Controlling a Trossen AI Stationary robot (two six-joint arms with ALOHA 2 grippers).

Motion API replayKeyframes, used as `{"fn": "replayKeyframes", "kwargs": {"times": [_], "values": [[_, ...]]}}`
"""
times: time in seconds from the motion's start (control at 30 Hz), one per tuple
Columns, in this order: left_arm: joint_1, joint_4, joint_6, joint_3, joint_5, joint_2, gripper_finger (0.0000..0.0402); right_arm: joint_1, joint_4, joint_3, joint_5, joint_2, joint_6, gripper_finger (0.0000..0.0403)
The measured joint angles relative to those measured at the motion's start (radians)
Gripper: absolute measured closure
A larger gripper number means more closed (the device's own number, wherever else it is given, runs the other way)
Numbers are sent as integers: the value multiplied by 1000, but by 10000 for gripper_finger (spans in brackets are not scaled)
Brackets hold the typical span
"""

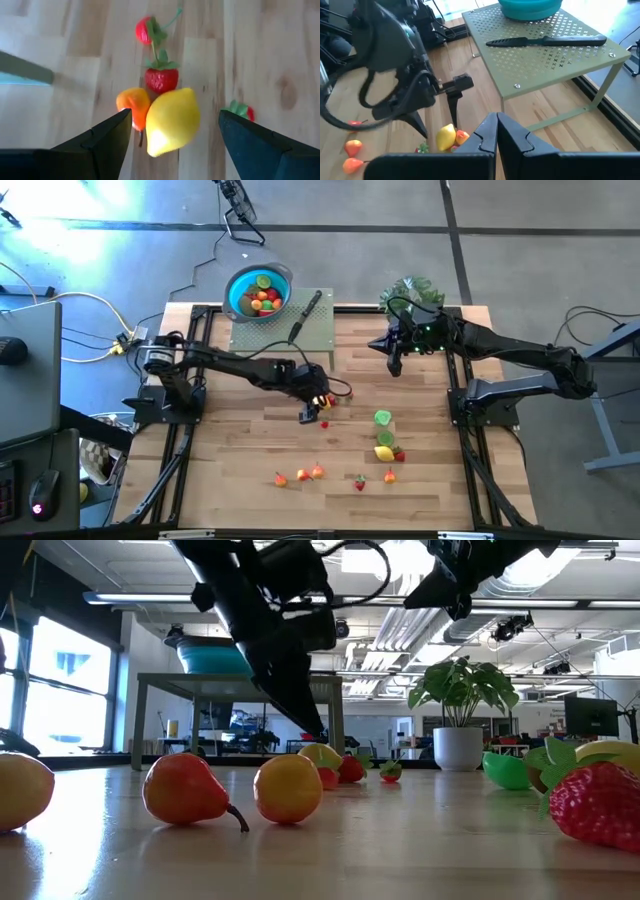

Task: Pick & Place Fruit
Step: Put the lemon into the strainer bowl on the shelf

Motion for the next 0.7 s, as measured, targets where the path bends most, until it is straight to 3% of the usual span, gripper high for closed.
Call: {"fn": "replayKeyframes", "kwargs": {"times": [0.7], "values": [[0,42,-27,-2,0,96,112,0,-10,0,3,0,-1,401]]}}
